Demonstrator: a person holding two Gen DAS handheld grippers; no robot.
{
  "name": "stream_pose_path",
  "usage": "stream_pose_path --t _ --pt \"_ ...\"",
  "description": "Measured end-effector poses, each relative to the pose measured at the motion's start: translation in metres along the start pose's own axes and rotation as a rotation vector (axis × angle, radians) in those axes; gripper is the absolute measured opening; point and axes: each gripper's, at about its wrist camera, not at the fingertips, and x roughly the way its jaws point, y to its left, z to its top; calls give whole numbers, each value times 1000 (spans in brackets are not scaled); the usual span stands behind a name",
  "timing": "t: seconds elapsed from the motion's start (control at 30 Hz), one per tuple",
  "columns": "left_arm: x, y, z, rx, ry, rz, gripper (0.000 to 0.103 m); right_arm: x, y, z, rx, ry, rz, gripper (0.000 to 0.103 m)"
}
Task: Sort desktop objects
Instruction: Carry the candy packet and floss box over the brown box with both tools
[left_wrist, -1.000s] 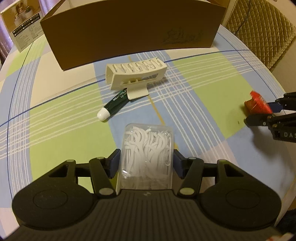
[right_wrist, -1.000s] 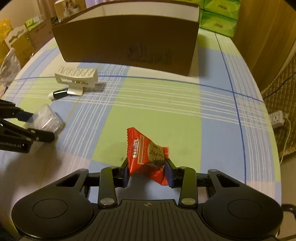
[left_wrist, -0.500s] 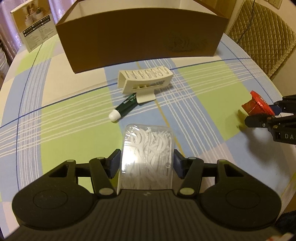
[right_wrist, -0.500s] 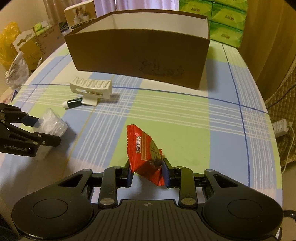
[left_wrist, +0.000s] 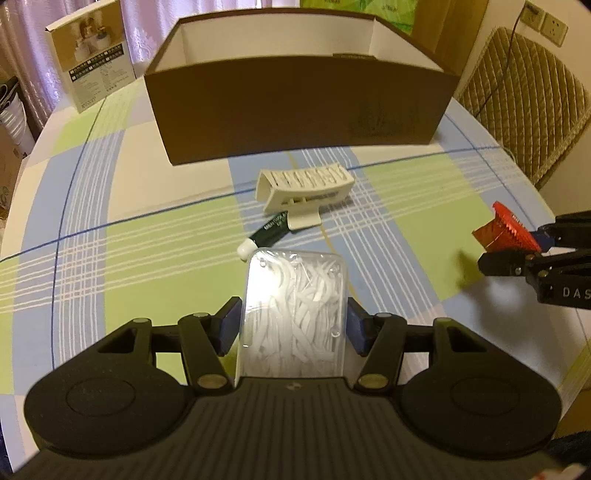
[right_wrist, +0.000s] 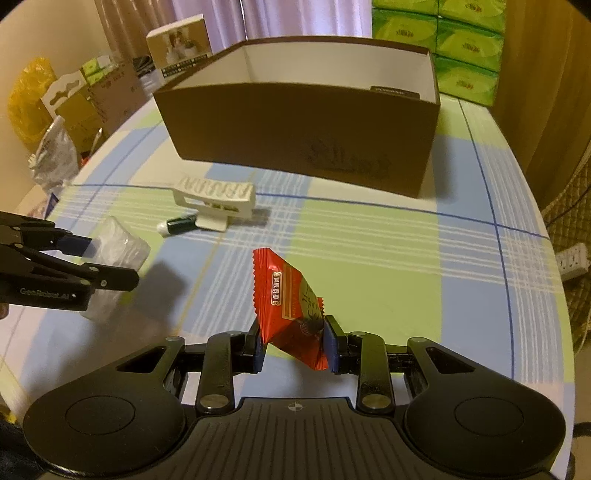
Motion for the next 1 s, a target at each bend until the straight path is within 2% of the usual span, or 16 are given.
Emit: stream_pose_path --t 0.4,0.6,0.8,1.0 --pt "-19 2 18 -23 -56 -20 54 -6 9 20 15 -32 77 29" --pt "-25 7 38 -31 -93 -19 54 -5 9 37 9 -55 97 29" --pt "-27 15 70 -39 -143 -15 54 -6 4 70 -3 -119 105 29" --pt "-26 23 120 -38 -210 -16 54 -2 -2 116 -27 -196 109 29"
